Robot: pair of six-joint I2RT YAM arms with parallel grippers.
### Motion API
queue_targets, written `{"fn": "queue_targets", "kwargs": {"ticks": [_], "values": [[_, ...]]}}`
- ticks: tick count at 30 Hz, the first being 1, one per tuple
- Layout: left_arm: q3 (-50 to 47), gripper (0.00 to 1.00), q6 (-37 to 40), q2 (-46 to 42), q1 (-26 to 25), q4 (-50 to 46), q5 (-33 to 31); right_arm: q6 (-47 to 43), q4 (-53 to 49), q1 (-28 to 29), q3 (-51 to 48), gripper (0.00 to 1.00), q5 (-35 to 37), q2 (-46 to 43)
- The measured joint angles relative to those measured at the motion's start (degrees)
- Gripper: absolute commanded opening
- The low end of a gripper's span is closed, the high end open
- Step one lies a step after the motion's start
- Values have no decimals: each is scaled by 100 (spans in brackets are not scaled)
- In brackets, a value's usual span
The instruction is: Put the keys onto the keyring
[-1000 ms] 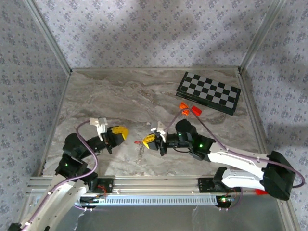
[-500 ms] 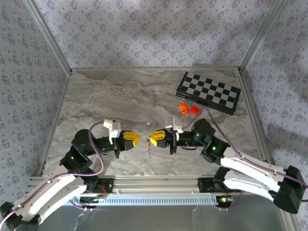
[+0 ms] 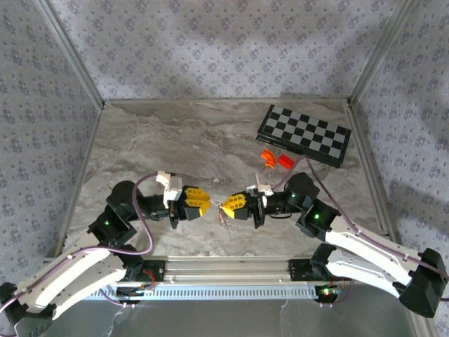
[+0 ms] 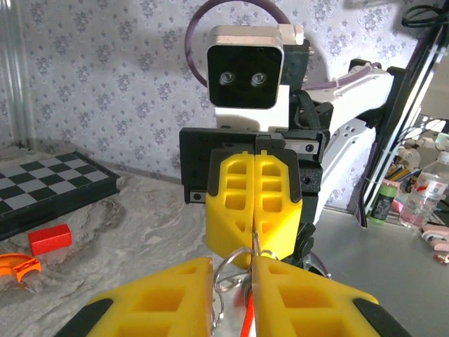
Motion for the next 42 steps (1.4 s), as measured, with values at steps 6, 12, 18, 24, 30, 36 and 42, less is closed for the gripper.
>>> {"fn": "queue_targets", "kwargs": {"ticks": [6, 12, 18, 24, 30, 36, 42], "values": [[98, 22, 153, 223, -101, -70, 131, 44, -46, -7, 70, 0, -179, -7], [153, 22, 251, 404, -162, -173, 227, 118, -46, -11, 136, 0, -304, -24], [256, 15, 317, 474, -221, -170, 328, 129, -55, -13, 186, 0, -382, -24], [278, 4, 356, 472, -256, -173, 389, 129, -70, -24, 190, 0, -420, -26], [284, 0, 369, 470, -304, -173, 417, 129, -111, -37, 190, 0, -452, -81], [299, 0, 369, 444, -328, -173, 407, 129, -153, -48, 190, 0, -433, -151], [295, 0, 363, 282, -350, -170, 173, 129, -144, -70, 188, 0, -334, -245]]}}
